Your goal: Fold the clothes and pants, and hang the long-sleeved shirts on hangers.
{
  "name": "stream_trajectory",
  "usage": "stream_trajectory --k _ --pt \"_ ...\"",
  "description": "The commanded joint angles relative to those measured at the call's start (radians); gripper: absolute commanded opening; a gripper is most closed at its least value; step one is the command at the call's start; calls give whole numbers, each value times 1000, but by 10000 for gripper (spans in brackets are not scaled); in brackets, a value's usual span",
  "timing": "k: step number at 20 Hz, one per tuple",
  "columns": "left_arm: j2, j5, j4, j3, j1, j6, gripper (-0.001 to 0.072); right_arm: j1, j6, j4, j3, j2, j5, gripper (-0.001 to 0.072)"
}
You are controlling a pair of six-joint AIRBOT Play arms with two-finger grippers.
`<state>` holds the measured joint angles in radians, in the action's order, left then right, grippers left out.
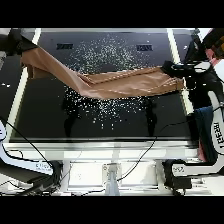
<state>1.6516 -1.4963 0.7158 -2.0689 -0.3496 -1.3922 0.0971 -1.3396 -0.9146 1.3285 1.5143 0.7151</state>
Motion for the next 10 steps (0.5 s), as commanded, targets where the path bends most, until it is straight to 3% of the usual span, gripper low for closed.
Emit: stream_trajectory --k 1,2,6,10 --pt "-27 99 -87 -6 15 -37 11 -154 0 17 0 0 -187 102" --pt "-34 109 -101 -6 16 -37 12 -211 0 15 0 4 -253 44" --pt "-40 91 -101 -6 51 -37 12 -418 -9 1 11 58 -489 43" --pt "-40 90 -164 -6 70 -36 12 -531 -134 2 198 249 -341 42"
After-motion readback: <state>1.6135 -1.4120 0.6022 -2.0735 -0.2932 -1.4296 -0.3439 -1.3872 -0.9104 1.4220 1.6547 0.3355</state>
